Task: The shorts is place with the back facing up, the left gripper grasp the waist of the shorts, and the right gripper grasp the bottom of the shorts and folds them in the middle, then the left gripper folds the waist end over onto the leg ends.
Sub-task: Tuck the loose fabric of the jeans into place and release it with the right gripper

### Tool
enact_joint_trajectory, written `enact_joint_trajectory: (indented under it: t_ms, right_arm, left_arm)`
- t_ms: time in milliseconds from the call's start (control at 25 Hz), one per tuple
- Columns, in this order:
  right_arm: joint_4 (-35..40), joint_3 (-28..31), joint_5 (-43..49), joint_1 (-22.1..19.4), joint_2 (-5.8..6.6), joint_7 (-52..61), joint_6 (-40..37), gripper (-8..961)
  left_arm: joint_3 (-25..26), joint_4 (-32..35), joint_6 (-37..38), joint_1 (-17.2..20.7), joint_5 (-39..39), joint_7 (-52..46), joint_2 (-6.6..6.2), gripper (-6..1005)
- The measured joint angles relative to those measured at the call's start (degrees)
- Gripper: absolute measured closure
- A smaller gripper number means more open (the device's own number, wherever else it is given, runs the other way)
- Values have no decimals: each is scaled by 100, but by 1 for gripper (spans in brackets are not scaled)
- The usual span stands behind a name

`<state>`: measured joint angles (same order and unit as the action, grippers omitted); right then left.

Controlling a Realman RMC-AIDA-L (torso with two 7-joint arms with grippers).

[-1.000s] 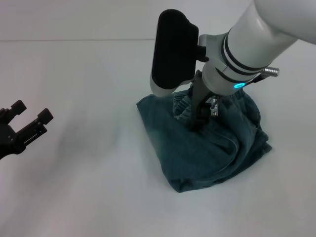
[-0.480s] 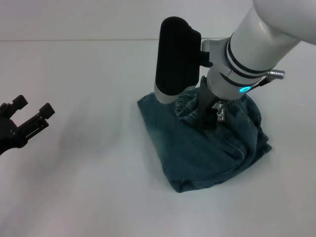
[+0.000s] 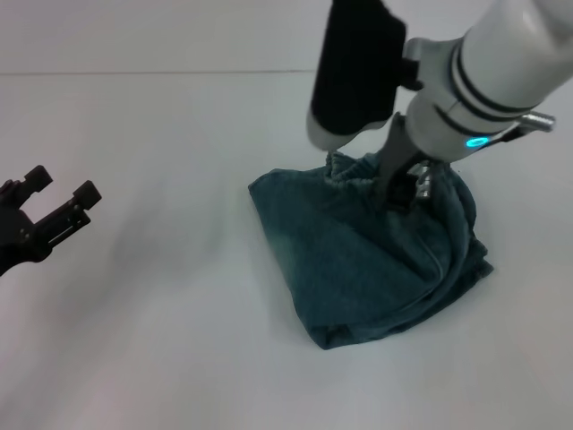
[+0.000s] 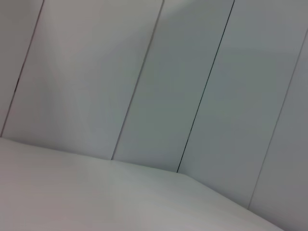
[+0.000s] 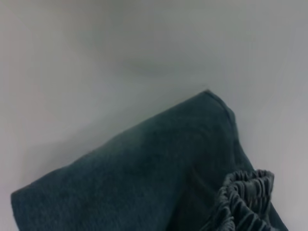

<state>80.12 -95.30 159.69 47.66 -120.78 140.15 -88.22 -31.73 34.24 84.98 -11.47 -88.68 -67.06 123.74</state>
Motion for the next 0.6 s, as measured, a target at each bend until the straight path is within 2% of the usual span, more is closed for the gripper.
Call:
enact_joint_trajectory:
  t_ms: [280,600]
  right_arm:
    - [274,586,266,-326,45,320,-128,852]
    - [437,1631,425,-566,68,459,-406,852]
  left_arm:
    - [-11,14,3,-143,0,0,-46,73]
    - [-43,17,5,-326,-9,0,-128,73]
